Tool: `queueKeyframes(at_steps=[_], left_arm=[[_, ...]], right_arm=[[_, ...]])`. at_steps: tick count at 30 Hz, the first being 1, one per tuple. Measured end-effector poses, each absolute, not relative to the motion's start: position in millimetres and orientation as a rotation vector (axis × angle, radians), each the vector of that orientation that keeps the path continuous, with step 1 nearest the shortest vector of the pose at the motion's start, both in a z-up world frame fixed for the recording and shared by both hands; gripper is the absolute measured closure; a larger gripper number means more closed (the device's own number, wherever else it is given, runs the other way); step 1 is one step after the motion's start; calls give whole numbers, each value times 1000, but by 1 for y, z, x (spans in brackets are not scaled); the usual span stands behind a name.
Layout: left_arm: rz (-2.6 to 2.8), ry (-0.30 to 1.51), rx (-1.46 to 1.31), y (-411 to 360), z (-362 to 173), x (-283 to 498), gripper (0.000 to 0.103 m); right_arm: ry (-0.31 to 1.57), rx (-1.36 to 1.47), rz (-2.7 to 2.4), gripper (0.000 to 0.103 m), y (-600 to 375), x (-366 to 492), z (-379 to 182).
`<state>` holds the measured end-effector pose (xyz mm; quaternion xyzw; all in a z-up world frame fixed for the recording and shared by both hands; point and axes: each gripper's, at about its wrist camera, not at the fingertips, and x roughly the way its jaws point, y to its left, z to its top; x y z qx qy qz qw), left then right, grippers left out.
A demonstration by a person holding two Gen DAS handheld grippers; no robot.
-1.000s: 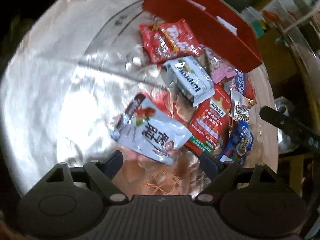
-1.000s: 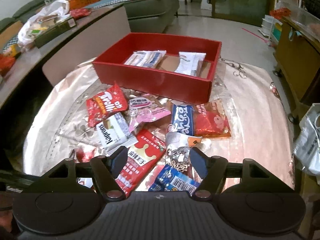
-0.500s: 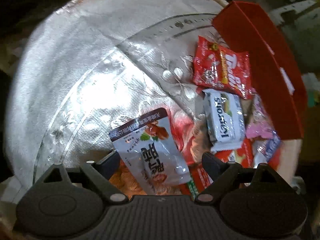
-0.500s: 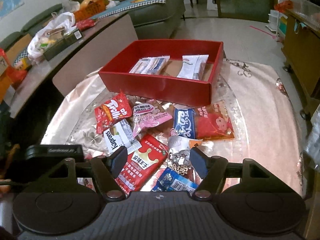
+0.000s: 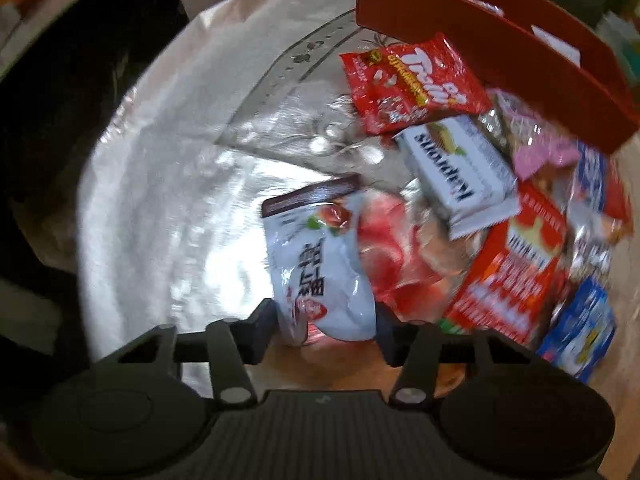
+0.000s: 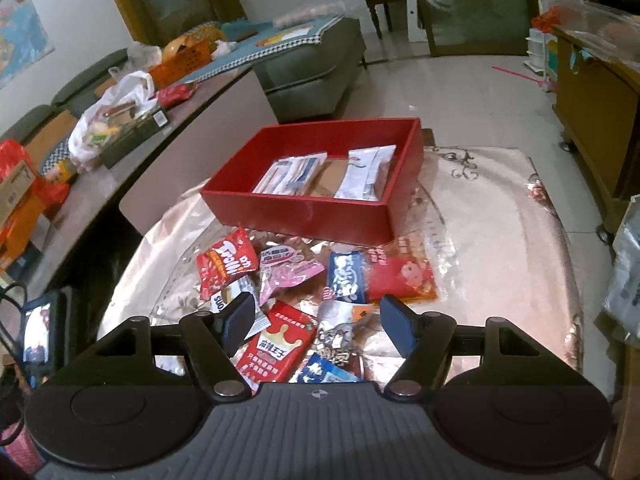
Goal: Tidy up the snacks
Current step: 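Grasp the white jerky bag with left tool while right tool grasps Kaprons wafer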
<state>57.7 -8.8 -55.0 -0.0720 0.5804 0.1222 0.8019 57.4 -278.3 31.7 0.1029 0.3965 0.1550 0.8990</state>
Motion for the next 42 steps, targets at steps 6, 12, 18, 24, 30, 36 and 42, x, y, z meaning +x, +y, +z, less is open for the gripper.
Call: queueKeyframes(at_steps=[6, 12, 18, 24, 30, 36, 42], left_arm=[[142, 1279, -117, 1, -59, 46, 59], [97, 1270, -213, 10, -66, 62, 37], [66, 1191, -40, -6, -63, 63, 52], [39, 1181, -52, 15, -58, 62, 57], [-11, 1153, -83, 32, -42, 72, 57], [-59, 1180, -167, 42, -48, 86, 57], [-98, 1206, -160, 36, -52, 84, 57]], right_arm=[[841, 198, 318, 28, -276, 60, 27], [910, 136, 336, 27, -249, 69, 10], [957, 71, 378, 27, -212, 81, -1], [987, 18, 429, 27, -176, 96, -10], [1007, -7, 462, 27, -157, 115, -21], [1021, -21, 483, 27, -143, 130, -31], [1035, -105, 516, 24, -116, 136, -46]])
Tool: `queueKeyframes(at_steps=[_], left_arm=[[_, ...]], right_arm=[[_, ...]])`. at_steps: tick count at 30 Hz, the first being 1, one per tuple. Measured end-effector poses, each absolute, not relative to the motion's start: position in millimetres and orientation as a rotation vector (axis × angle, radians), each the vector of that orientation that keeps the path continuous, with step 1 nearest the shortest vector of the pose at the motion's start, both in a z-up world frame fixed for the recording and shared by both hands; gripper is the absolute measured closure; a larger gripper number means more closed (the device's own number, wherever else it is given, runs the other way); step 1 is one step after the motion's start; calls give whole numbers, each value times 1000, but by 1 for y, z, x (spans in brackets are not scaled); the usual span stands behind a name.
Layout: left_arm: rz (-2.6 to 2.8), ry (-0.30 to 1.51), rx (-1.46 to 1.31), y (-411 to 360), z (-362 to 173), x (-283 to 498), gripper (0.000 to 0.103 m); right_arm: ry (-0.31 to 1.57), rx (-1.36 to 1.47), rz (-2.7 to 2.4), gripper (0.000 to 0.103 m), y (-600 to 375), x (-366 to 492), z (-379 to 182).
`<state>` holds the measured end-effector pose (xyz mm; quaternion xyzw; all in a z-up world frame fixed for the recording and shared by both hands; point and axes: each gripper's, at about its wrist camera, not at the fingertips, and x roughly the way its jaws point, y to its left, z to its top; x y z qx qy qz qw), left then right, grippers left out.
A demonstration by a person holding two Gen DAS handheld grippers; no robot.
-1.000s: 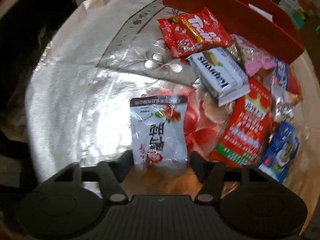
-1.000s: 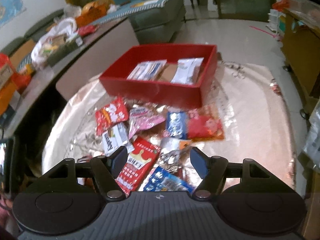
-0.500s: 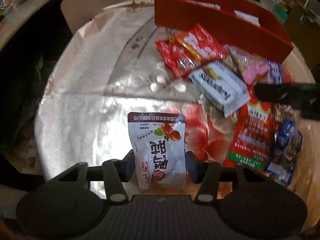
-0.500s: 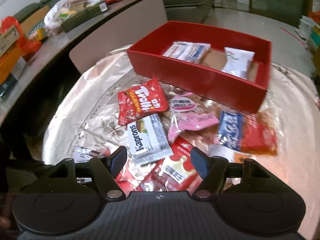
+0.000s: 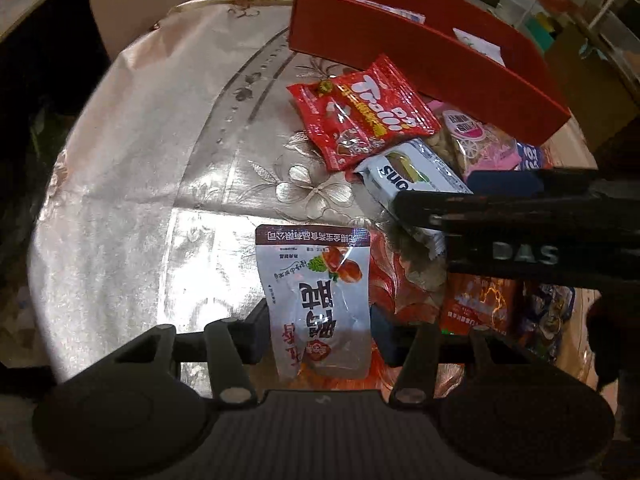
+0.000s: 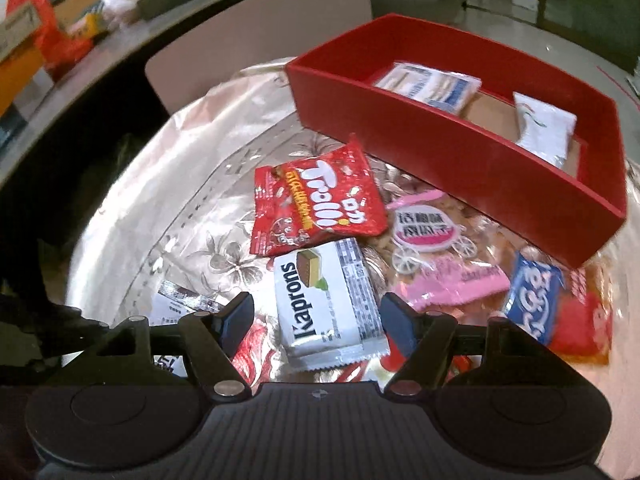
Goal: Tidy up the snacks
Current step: 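Grasp the white jerky bag with left tool while right tool grasps Kaprons wafer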
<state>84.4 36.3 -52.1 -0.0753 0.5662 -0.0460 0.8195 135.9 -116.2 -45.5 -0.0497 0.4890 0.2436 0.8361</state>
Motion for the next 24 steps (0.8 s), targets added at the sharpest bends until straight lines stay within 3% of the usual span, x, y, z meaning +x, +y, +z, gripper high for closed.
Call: queueKeyframes(at_steps=[4, 7, 16, 18, 22, 24], left_arm=[[-99, 1204, -132, 34, -55, 85, 57], [-108, 1195, -106, 32, -55, 80, 57], [-122, 1200, -80, 34, -54, 80, 56], [-132, 1200, -66, 33, -54, 79, 55], [-139, 1191, -39, 30, -55, 77, 54], [-142, 1191, -29, 29, -56, 77, 54]], right_arm=[[1027, -151, 505, 21, -105, 135, -47], [1004, -239, 533, 36, -93, 128, -44], [1026, -243, 560, 41, -88, 125, -44], [1023, -256, 556, 41, -87, 124, -46], [1021, -268, 519, 28, -84, 129, -51], [1065, -267, 484, 29, -83, 135, -61]])
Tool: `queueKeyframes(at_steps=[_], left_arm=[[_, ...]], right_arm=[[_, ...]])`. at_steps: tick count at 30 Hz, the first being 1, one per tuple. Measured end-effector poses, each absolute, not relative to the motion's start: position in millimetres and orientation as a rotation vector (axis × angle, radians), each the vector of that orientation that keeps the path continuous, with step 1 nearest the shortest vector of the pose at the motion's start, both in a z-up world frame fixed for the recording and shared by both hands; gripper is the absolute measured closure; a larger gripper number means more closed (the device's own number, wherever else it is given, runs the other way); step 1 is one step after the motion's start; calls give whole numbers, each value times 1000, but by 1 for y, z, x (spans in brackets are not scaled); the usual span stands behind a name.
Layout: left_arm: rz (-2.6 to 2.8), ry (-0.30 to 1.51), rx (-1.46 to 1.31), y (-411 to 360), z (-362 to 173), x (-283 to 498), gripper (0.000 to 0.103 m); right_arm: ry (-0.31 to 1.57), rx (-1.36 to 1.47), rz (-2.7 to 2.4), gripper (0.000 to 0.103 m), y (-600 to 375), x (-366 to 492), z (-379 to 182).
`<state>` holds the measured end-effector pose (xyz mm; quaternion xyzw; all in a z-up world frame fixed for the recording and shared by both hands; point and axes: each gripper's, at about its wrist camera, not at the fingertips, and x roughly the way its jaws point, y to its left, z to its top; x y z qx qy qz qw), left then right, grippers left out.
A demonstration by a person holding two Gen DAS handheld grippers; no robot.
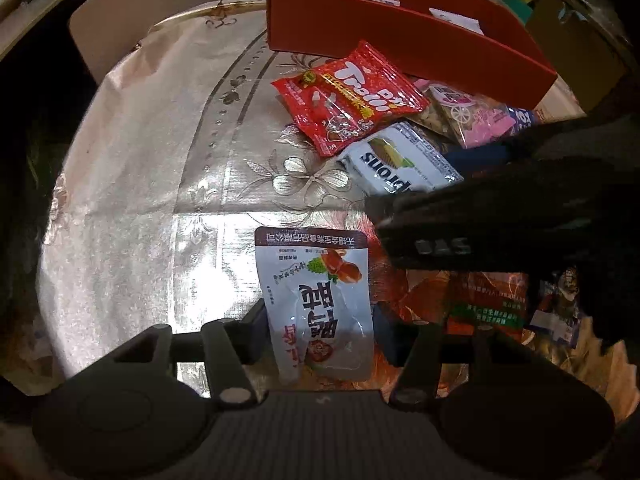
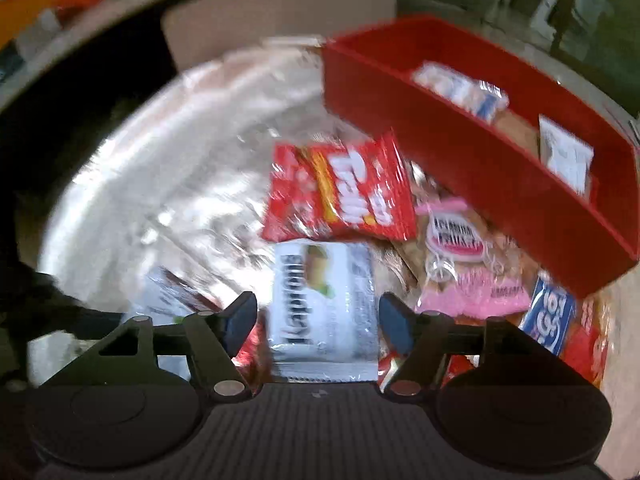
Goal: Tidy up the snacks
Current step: 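Grasp the white jerky bag with left tool while right tool grasps Kaprons wafer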
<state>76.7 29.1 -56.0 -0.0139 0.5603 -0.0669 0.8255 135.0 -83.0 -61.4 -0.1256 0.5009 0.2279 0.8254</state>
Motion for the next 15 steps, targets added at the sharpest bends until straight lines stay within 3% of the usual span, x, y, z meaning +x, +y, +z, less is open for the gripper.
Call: queueKeyframes(at_steps=[2, 6, 15], left_arm=[[-147, 1187, -20, 29, -56, 76, 54], [-146, 1180, -6, 29, -56, 75, 58], [-114, 1147, 6, 28, -50, 73, 62]], right_arm=[[1052, -256, 485, 26, -82, 135, -66], [1049, -249, 463, 37, -86, 135, -63], [1012, -196, 456, 38, -104, 131, -44]])
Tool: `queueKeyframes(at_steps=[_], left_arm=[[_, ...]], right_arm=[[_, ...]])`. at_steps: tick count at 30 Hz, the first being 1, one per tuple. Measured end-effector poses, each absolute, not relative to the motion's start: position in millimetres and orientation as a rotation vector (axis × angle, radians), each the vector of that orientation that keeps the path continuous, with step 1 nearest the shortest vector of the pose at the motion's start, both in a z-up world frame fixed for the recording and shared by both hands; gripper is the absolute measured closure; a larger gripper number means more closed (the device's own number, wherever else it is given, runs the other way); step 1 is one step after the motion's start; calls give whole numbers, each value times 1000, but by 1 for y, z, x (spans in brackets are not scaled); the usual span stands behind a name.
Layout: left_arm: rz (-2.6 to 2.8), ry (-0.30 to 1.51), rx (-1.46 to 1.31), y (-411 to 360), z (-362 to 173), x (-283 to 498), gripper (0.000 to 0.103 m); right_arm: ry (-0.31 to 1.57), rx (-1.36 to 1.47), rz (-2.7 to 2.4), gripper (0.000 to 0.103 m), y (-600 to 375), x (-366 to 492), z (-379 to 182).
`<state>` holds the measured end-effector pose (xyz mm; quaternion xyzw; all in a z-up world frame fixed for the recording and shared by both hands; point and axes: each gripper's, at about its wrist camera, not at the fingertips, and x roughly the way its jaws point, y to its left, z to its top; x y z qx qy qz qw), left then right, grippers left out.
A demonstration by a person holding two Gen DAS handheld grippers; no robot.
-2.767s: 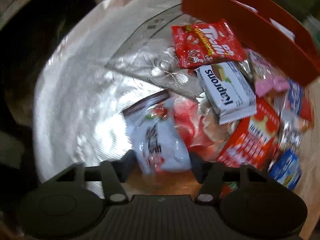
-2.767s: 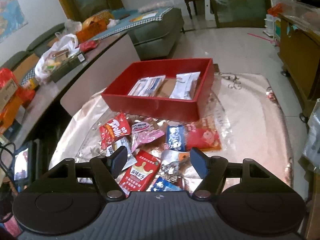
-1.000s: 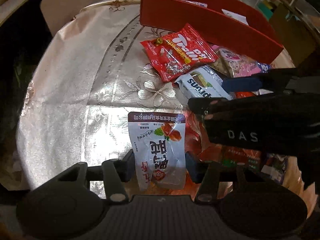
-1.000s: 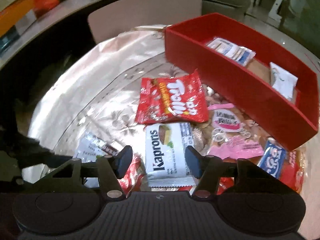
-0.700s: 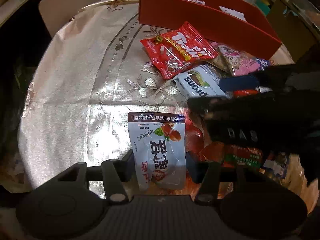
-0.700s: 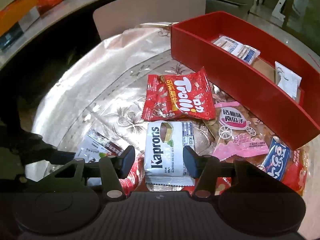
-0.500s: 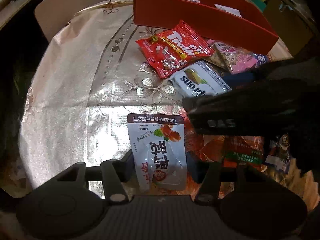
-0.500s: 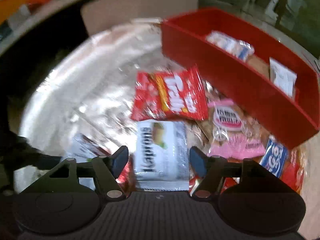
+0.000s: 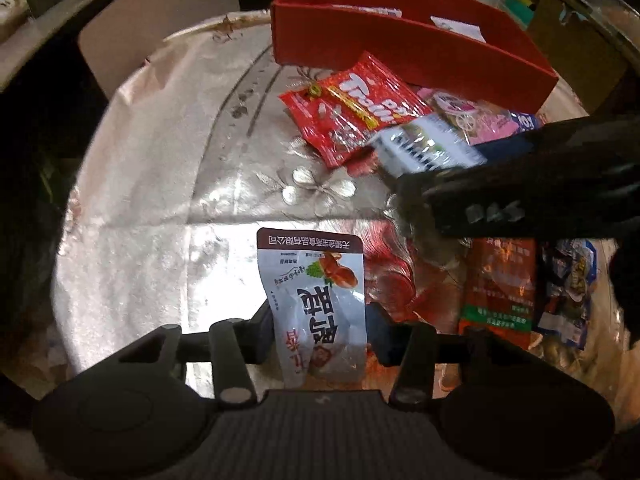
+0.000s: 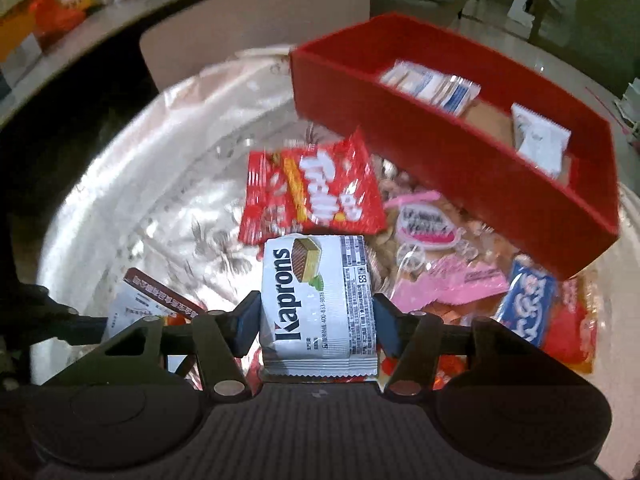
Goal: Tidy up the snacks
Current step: 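Grasp the white jerky bag with left tool while right tool grasps Kaprons wafer, then lift both packets and carry them over the red tray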
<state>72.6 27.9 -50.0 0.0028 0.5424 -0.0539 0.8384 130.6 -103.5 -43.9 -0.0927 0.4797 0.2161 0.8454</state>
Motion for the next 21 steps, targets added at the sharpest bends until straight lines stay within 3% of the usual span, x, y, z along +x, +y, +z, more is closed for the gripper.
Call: queueKeyframes(at_steps=[12, 21], left_arm=[[-87, 1096, -15, 25, -38, 78, 63], [-72, 971, 14, 16, 12, 73, 63]], right_arm=[[965, -137, 437, 38, -123, 127, -19], [862, -120, 399, 38, -139, 100, 32]])
